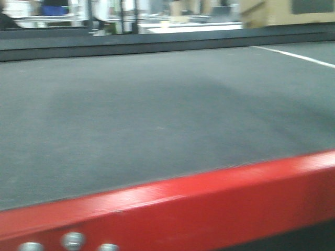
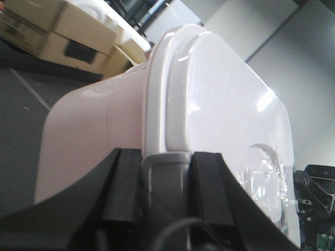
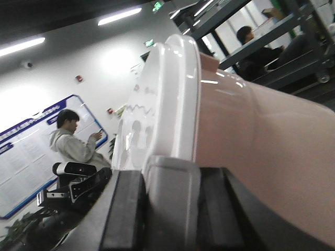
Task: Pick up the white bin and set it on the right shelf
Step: 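Hold the bin with both grippers while the base backs away from the table, then hold the bin with both grippers while driving to the steel shelving rack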
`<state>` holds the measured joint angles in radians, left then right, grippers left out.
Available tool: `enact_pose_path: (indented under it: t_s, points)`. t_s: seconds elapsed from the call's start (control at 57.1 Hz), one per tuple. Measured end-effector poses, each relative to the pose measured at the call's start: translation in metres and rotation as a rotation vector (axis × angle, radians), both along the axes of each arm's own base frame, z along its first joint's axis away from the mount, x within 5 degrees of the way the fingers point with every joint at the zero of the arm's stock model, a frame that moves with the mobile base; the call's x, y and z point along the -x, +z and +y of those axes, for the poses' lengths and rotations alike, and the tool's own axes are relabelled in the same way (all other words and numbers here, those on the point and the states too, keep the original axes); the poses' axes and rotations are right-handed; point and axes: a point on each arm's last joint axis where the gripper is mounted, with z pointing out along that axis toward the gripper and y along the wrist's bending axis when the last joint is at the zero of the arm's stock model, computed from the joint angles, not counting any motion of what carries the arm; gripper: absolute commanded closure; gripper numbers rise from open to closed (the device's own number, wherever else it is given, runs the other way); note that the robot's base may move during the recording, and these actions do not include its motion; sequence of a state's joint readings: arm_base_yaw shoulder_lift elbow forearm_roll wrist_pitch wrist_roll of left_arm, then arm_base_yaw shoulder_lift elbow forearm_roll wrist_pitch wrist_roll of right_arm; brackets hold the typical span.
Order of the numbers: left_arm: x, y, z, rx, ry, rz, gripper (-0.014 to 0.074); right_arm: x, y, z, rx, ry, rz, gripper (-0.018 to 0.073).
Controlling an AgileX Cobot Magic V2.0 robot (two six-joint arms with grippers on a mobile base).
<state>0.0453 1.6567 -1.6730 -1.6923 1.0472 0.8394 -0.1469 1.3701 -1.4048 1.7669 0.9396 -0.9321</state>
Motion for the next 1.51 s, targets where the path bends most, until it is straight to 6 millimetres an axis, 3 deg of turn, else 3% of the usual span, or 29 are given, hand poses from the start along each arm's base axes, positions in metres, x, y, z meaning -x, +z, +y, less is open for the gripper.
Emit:
enact_pose_path:
  t_s: [0.666,1.507]
  points:
    - [0.0021,-0.0004,-0.0065,-0.004,-0.030,0.002,0.0723,-0.0082,-0.0004,-0.0061,-0.020,-0.123,0.024,0.0489]
    - [0.0028,-0.0007,-0.0076,-0.008,-0.039,0.002,0.0723,-0.0089,-0.0003,-0.0066,-0.024,-0.135,0.026,0.0489]
